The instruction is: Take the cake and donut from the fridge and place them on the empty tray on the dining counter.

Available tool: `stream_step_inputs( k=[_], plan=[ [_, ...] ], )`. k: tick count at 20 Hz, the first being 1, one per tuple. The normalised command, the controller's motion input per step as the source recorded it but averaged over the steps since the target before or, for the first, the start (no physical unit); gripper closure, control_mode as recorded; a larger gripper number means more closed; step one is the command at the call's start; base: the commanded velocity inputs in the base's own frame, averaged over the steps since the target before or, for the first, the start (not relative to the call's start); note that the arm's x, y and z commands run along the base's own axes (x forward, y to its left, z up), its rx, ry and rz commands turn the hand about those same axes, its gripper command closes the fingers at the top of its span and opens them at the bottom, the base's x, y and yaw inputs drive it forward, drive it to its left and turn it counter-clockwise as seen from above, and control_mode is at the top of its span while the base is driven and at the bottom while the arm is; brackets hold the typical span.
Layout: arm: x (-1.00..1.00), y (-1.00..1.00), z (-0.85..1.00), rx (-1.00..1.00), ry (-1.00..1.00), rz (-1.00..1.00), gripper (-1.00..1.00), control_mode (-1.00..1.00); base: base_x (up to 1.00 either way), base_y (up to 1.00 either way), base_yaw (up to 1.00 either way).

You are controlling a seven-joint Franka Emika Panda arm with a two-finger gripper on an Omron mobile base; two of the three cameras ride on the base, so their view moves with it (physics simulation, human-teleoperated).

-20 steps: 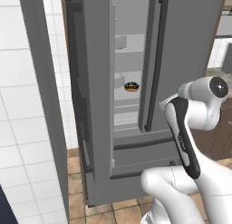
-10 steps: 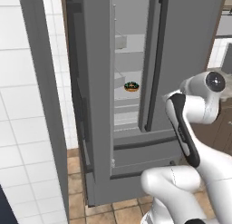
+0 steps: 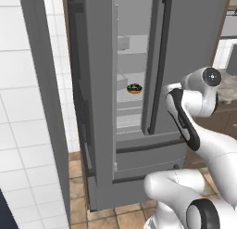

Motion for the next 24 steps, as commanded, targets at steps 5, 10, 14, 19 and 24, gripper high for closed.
stream_step_inputs(
  k=[5,10,14,19,24],
  plan=[
    [0.3,0.01,0.06,0.23,0.0,0.0,-1.0,-1.0,0.0,0.0,0.0],
    [0.34,0.25,-0.04,0.04,0.0,0.0,-1.0,-1.0,0.0,0.0,0.0],
    [0.58,0.33,-0.19,0.0,0.0,0.0,-1.0,-1.0,0.0,0.0,0.0],
    [0.48,-0.12,-0.06,0.0,-0.05,0.0,-1.0,-1.0,0.0,0.0,0.0],
    [0.41,-0.16,-0.01,0.0,0.0,0.0,-1.0,-1.0,0.0,0.0,0.0]
  ],
)
